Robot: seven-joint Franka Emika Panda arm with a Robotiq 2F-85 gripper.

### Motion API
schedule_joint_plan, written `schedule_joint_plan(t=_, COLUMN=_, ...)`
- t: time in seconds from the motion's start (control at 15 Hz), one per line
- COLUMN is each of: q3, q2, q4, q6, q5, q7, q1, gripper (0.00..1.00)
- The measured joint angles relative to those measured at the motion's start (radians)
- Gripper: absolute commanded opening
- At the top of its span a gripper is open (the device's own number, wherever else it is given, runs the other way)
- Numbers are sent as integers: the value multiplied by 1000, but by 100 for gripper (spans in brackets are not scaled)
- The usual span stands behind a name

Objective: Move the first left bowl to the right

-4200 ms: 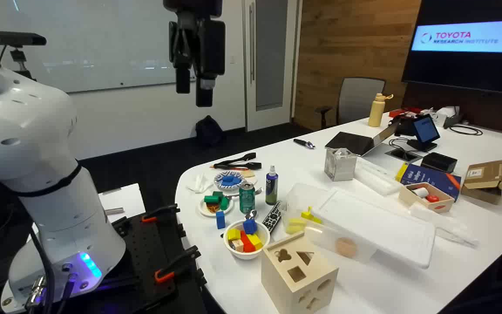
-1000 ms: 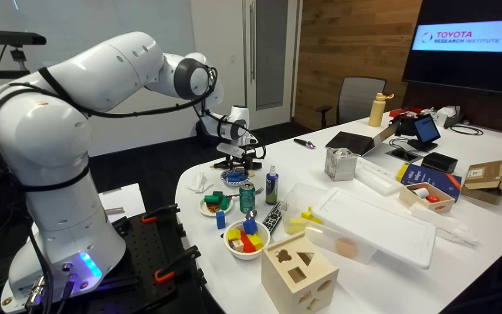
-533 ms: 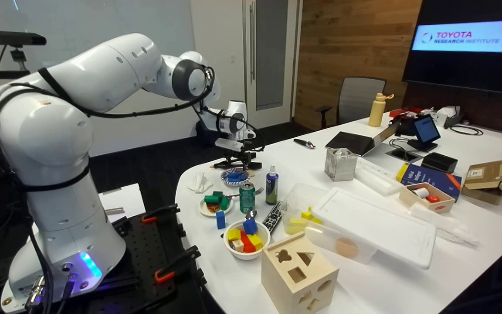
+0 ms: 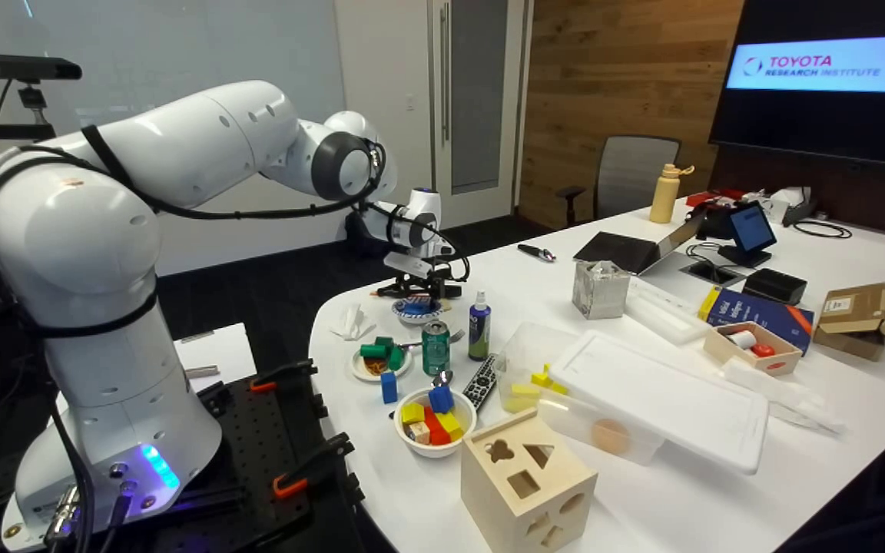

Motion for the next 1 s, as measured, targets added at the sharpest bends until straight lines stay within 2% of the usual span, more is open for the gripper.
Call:
schedule_joint_plan(t=0.4, q3=-5, q2=9, q4=23, q6=-45, q5=1, q7=13, q1=-1, gripper=100)
schedule_joint_plan(t=1.0, q3=-10, q2=9, q4=18, q6=-64, q5=1, q7=102, q1=-19, gripper=100)
